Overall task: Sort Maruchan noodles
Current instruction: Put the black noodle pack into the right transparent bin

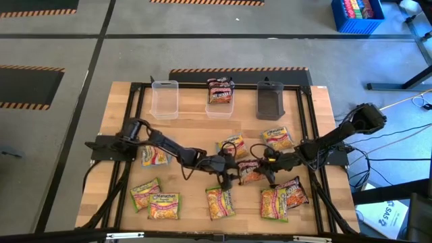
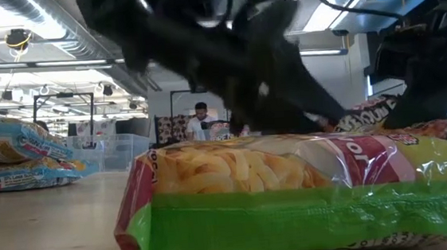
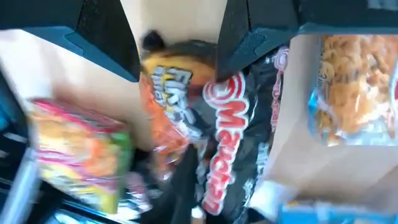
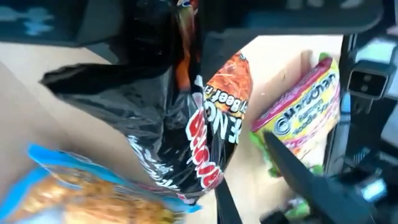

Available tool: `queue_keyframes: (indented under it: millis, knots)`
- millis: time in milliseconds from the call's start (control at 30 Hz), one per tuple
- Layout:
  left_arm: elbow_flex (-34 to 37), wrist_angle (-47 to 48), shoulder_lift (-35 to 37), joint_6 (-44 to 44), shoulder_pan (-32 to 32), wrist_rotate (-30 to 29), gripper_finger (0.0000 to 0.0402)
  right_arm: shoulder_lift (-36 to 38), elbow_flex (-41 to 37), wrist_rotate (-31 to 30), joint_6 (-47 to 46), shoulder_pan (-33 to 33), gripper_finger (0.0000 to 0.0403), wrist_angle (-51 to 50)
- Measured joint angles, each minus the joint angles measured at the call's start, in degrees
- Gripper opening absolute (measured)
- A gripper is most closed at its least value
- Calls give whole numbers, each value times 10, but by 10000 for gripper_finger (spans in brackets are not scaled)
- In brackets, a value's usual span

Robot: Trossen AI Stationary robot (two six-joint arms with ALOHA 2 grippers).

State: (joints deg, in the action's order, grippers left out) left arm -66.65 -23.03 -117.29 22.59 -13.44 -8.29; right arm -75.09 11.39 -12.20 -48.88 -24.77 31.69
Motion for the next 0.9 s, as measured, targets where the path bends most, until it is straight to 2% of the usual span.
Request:
queue_keyframes:
  millis: [233,400,633,700,900]
  knots:
    - [-1,121,114,-29,2,17,205,0,36,16,100,0,62,-3]
    - [-1,169,176,-35,17,16,227,0,61,6,180,0,60,-7]
    - [-2,129,169,5,39,67,286,0,93,-32,294,0,61,-6]
    - [1,142,162,21,44,75,299,0,102,-39,326,0,61,-6]
    - [-1,115,145,43,53,138,311,0,112,-79,386,1,62,-5]
